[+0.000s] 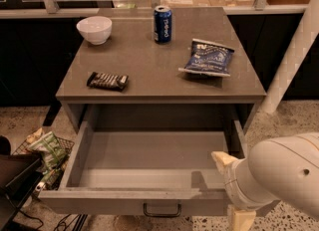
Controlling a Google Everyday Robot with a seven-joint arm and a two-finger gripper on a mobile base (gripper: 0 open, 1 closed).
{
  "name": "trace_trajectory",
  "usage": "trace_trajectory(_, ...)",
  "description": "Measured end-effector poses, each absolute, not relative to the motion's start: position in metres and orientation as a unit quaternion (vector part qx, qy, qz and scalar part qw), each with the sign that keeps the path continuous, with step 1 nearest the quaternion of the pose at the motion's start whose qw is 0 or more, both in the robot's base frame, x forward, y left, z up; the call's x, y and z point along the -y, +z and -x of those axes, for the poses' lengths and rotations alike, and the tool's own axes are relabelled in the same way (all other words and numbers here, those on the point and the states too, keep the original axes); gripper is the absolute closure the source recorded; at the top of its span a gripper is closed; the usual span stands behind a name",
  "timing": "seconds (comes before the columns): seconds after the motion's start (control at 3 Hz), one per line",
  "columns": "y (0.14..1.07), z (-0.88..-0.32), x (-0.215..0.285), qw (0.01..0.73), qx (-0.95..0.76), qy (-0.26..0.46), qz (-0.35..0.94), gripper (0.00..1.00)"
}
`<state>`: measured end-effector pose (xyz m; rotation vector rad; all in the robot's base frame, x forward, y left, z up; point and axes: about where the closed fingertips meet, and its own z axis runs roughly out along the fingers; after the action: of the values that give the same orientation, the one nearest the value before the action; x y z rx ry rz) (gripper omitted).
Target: Close top drawer
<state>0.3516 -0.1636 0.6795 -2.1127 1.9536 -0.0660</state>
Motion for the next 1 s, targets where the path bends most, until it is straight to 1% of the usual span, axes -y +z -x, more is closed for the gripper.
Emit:
trace_trajectory(0.33,0.707,-0.353,0.166,0.134,-0.674,-0.046,0.725,0.0)
trace_trajectory(0.67,0.733,-0.338,0.173,0.114,-0.686,-0.08,0.714,0.2)
trace_trajectory(1.0,0.751,-0.307,0.183,0.092,-0.706,-0.104,0.694,0.42)
